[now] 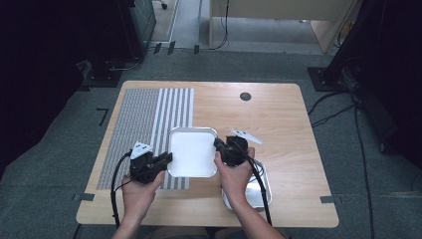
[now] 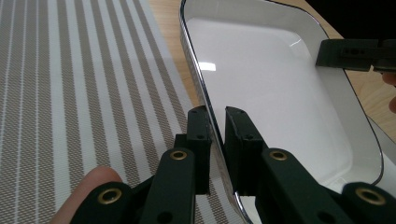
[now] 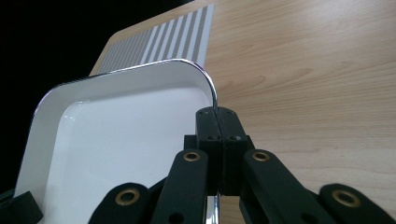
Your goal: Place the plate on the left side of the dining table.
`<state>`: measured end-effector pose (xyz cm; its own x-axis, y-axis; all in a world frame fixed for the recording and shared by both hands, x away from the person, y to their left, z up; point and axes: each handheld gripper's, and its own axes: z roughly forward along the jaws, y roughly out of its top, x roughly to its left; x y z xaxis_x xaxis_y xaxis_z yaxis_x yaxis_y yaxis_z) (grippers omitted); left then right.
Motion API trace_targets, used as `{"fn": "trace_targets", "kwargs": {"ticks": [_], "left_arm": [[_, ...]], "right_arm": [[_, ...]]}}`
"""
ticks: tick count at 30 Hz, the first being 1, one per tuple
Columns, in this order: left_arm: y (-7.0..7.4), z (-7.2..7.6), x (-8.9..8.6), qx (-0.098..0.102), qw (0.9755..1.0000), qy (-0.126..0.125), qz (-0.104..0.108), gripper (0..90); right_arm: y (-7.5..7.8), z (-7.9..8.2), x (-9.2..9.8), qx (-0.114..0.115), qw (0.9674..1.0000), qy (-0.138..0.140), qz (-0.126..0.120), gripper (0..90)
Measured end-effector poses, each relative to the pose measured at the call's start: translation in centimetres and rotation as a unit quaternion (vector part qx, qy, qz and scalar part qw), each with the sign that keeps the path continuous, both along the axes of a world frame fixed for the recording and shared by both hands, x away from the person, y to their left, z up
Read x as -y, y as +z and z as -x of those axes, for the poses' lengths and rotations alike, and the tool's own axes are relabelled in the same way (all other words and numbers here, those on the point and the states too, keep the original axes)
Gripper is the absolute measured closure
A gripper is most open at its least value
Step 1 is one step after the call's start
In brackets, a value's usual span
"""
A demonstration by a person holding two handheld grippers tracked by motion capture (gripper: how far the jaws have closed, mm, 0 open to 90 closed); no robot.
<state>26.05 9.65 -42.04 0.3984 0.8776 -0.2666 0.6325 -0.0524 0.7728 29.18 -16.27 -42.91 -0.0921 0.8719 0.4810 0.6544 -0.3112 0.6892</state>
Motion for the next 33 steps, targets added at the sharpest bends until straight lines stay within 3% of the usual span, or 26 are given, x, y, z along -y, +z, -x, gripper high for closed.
{"fn": "trace_targets", "kwargs": {"ticks": [10, 17, 33], "left_arm": [[0.2, -1.3, -2.8, -0.006, 0.9998, 0.02, 0.001, 83.5], [0.4, -2.3, -4.9, -0.005, 0.9992, 0.036, -0.012, 84.7], [-0.4, -5.1, -10.0, -0.019, 0.9979, 0.062, -0.005, 85.6]], "right_arm": [[0.2, -1.4, -2.7, -0.005, 0.9999, 0.008, -0.005, 90.0], [0.6, -2.6, -5.3, -0.005, 0.9998, 0.016, -0.002, 90.0], [0.1, -6.4, -10.7, -0.021, 0.9991, 0.036, 0.004, 90.0]]}}
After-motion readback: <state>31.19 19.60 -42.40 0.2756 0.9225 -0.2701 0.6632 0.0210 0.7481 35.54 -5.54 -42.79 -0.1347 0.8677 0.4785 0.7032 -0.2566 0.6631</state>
